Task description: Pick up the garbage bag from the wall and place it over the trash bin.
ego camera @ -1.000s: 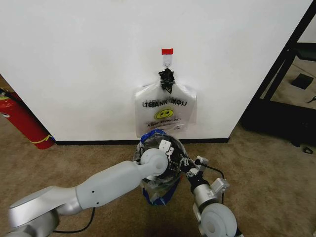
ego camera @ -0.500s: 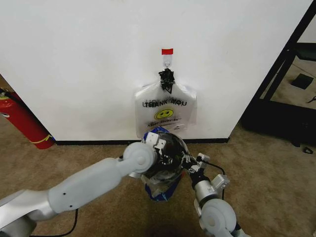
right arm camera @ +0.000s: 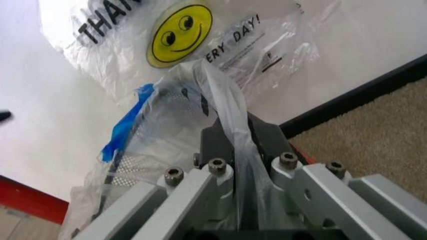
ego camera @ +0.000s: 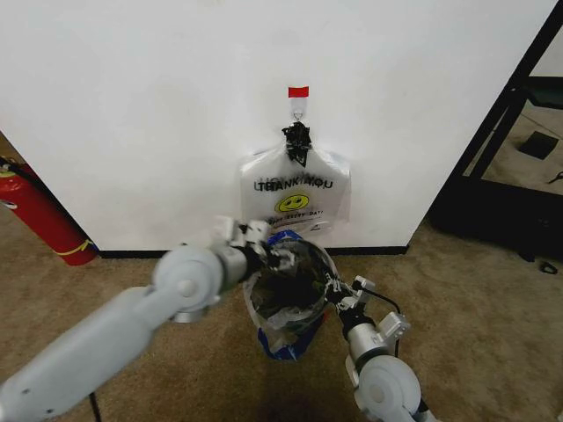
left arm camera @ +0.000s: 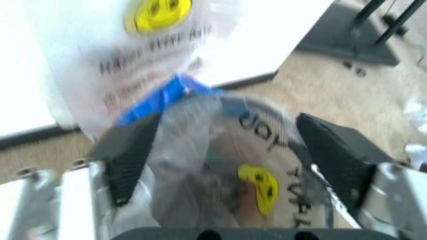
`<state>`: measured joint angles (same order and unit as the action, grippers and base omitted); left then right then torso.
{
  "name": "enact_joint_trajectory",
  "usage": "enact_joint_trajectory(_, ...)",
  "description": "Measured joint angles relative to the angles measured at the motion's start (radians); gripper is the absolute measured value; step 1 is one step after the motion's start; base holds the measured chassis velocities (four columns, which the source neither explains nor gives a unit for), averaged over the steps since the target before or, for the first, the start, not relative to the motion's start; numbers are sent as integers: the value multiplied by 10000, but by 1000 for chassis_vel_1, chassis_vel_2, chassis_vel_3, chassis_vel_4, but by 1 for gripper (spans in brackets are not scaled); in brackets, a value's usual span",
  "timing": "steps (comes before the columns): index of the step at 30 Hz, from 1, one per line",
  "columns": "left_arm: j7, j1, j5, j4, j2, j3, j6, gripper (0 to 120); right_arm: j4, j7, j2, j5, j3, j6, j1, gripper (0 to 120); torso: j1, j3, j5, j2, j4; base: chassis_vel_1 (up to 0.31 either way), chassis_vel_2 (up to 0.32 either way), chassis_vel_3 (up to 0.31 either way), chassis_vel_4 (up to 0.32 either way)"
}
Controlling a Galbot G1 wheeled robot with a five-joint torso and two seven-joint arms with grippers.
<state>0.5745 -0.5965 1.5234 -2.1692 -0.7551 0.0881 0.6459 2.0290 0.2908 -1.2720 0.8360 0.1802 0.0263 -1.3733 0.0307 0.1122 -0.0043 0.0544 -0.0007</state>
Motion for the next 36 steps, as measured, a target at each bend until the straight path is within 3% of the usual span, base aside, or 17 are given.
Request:
enact_joint_trajectory(6, -1089, 196, -367, 962, -74, 141, -359, 98, 234, -15, 34, -27, -102, 39, -150, 1, 0, 1, 0, 0, -4, 0, 0, 0, 0)
enact_joint_trajectory(15, -1283, 1009, -922, 1866, -591, 1205, -445, 94, 398, -34, 85, -66, -174, 111, -270, 1, 0, 1, 0, 0, -5, 0, 0, 0, 0)
enact_joint_trajectory(22, -1075, 1239, -969, 2311, -764, 1739, -304, 73, 439, -48, 189, -113, -145, 133, -344, 1, 0, 1, 2, 0, -2, 0, 0, 0, 0)
enact_joint_trajectory(27, -1019, 1244, -974, 2547, -832, 1871, -297, 65, 440, -49, 185, -111, -181, 145, -308, 1, 1, 1, 2, 0, -2, 0, 0, 0, 0)
enact_joint_trajectory(36, -1003, 1466, -1105, 2855, -1013, 2241, -457, 30, 441, -44, 151, -102, -207, 153, -298, 1, 0, 1, 2, 0, -3, 0, 0, 0, 0)
